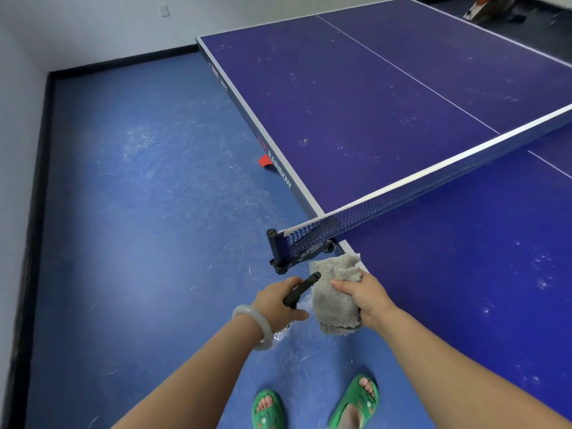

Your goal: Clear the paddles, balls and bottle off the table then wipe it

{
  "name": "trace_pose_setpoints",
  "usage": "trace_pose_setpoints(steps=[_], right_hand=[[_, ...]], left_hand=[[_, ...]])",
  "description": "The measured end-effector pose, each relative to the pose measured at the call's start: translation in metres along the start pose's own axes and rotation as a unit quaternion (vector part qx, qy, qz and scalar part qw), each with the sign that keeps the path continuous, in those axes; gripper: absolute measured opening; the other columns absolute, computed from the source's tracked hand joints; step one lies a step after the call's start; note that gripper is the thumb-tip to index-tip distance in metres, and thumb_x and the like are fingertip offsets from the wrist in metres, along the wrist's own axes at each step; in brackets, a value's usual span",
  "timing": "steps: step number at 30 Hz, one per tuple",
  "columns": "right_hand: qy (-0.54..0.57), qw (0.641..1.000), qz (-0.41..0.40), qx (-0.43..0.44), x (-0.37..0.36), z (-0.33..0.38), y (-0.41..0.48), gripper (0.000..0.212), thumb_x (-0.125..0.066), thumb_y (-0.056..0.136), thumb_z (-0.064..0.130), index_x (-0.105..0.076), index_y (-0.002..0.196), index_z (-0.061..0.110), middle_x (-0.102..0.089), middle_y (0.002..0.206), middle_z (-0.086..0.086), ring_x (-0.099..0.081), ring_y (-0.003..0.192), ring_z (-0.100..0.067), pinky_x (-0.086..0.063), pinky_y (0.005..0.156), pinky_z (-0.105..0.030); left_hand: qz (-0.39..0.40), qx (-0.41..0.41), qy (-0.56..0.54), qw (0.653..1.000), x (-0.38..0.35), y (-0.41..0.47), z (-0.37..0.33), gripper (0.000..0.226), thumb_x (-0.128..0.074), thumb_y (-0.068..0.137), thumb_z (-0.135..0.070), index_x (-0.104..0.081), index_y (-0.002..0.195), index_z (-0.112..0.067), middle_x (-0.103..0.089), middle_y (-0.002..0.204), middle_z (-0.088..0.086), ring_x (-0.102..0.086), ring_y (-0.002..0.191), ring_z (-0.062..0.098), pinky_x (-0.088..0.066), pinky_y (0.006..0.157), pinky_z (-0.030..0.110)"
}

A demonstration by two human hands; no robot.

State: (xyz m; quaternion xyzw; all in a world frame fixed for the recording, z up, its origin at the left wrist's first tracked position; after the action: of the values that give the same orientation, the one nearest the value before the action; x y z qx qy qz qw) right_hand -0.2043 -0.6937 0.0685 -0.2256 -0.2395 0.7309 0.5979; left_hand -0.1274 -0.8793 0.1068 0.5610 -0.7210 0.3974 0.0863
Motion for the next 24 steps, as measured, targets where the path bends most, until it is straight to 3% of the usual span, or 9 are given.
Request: trace_pose_setpoints(steps=[3,7,12,18,24], right_hand=[[0.010,1.000,-0.007,0.006,0.001,0.001,0.000,0.022,-0.076,0.081,0.003,-0.068,0.099,0.012,-0.076,0.091,-0.011,-0.074,0.078,-0.026,-0.058,0.066,-0.037],[0.027,1.000,-0.004,0.003,0.003,0.000,-0.002,0.021,-0.075,0.081,0.001,-0.068,0.096,0.013,-0.077,0.084,-0.006,-0.074,0.073,-0.022,-0.056,0.058,-0.032],[0.030,1.000,-0.005,-0.003,0.008,-0.006,-0.005,0.024,-0.076,0.081,0.001,-0.067,0.099,0.013,-0.076,0.080,-0.002,-0.074,0.070,-0.019,-0.055,0.053,-0.029],[0.055,0.998,-0.026,-0.016,0.019,-0.002,-0.005,0.024,-0.076,0.080,0.001,-0.068,0.099,0.013,-0.076,0.092,-0.009,-0.073,0.081,-0.025,-0.057,0.068,-0.038],[0.068,0.996,-0.037,-0.038,0.051,0.014,-0.001,0.028,-0.079,0.081,0.013,-0.067,0.106,0.014,-0.075,0.100,-0.010,-0.071,0.092,-0.031,-0.057,0.082,-0.056]], left_hand=[[0.037,-0.017,-0.002,0.999,-0.010,-0.006,0.000,0.044,-0.075,0.084,-0.023,-0.052,0.121,-0.022,-0.059,0.088,-0.002,-0.058,0.083,0.019,-0.050,0.084,0.036],[0.074,-0.010,0.033,0.997,-0.022,-0.017,0.009,0.044,-0.074,0.085,-0.025,-0.051,0.122,-0.023,-0.057,0.089,-0.004,-0.057,0.085,0.020,-0.049,0.085,0.037],[0.013,0.038,0.014,0.999,-0.021,-0.018,0.012,0.048,-0.075,0.084,-0.026,-0.048,0.123,-0.026,-0.060,0.089,-0.002,-0.061,0.089,0.025,-0.049,0.087,0.039],[-0.040,0.030,-0.021,0.999,-0.018,-0.006,0.001,0.043,-0.075,0.084,-0.023,-0.049,0.119,-0.024,-0.059,0.088,-0.002,-0.060,0.087,0.025,-0.050,0.089,0.042],[-0.066,0.022,-0.056,0.996,-0.029,0.011,-0.019,0.040,-0.073,0.085,-0.022,-0.051,0.119,-0.023,-0.056,0.084,-0.003,-0.055,0.077,0.020,-0.047,0.077,0.034]])
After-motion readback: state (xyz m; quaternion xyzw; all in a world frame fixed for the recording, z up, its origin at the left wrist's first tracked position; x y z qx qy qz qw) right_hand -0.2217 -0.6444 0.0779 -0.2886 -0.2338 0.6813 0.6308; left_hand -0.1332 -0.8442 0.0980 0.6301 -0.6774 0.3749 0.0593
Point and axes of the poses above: each hand's wrist, its own y-axis towards the middle knuckle, its own x-axis out of the back of the hand, z = x × y, the point moved 1 cm from there along y, towards the middle knuckle
